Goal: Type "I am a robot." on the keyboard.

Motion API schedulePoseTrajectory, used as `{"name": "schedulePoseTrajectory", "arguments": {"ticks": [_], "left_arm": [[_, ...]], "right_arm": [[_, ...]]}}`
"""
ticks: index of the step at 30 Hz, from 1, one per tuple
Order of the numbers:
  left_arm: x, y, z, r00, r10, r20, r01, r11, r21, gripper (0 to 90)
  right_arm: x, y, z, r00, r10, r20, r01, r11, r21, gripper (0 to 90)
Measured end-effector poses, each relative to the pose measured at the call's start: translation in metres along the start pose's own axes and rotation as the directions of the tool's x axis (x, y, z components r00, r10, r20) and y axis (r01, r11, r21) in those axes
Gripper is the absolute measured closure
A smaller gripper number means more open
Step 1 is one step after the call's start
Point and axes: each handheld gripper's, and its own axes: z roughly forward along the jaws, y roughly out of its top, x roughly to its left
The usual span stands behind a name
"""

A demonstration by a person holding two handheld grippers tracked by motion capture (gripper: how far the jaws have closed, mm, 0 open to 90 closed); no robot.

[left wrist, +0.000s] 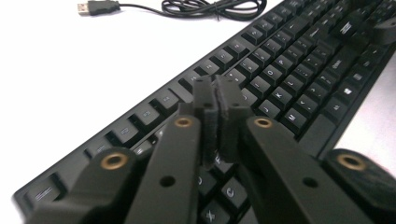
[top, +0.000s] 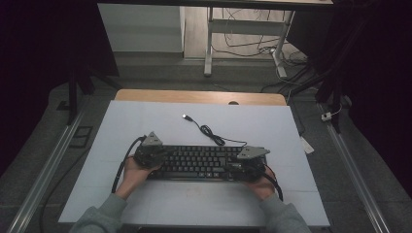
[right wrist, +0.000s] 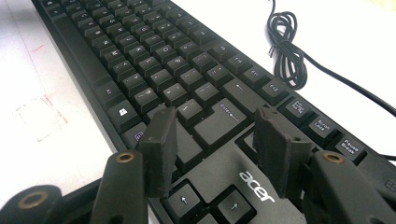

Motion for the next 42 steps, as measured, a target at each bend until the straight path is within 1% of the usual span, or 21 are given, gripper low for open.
{"name": "schedulePoseTrajectory", "arguments": {"ticks": [3,6,8,11,13,18,25,28,32,35,42], "left_arm": [[0.004,-0.006,-0.01,0.9997,-0.023,0.006,0.023,0.9997,-0.001,74.9],[0.009,-0.013,-0.018,0.9986,-0.05,-0.019,0.05,0.9988,0.003,60.5],[0.012,-0.017,-0.022,0.9969,-0.073,-0.028,0.073,0.9973,0.007,53.9],[0.016,-0.021,-0.027,0.9945,-0.098,-0.036,0.099,0.9951,0.009,46.8],[0.018,-0.023,-0.028,0.9936,-0.106,-0.041,0.106,0.9943,0.012,43.9],[0.019,-0.023,-0.026,0.9927,-0.109,-0.052,0.11,0.9936,0.023,39.4],[0.019,-0.023,-0.024,0.9931,-0.107,-0.049,0.109,0.9935,0.034,37.5],[0.019,-0.023,-0.023,0.9931,-0.107,-0.048,0.109,0.9929,0.047,36.4],[0.018,-0.023,-0.02,0.994,-0.1,-0.045,0.102,0.9929,0.061,35.8],[0.018,-0.023,-0.019,0.9943,-0.097,-0.046,0.1,0.993,0.063,35.7],[0.017,-0.024,-0.018,0.9946,-0.093,-0.046,0.096,0.9929,0.069,35.5]], "right_arm": [[0.0,0.0,0.0,1.0,0.003,-0.004,-0.003,1.0,-0.001,49.8],[-0.001,0.0,0.0,1.0,0.003,-0.004,-0.003,1.0,-0.001,49.7],[-0.001,0.0,0.0,1.0,0.002,-0.003,-0.002,1.0,0.002,49.6],[-0.001,0.0,0.001,1.0,0.002,-0.001,-0.002,1.0,0.003,49.5],[-0.001,0.0,0.001,1.0,0.002,-0.001,-0.002,1.0,0.004,49.4],[0.0,0.0,0.001,1.0,0.005,-0.001,-0.005,1.0,0.005,49.4],[0.0,0.0,0.001,1.0,0.003,-0.002,-0.003,1.0,0.003,49.4],[0.0,0.001,0.002,1.0,-0.001,-0.003,0.001,1.0,-0.003,49.4],[0.002,0.004,0.002,1.0,0.0,-0.006,0.0,1.0,-0.011,49.4],[0.003,0.008,0.003,1.0,0.001,-0.007,-0.001,1.0,-0.016,49.4],[0.006,0.015,0.008,0.9997,0.001,-0.025,-0.002,0.999,-0.033,49.8]]}}
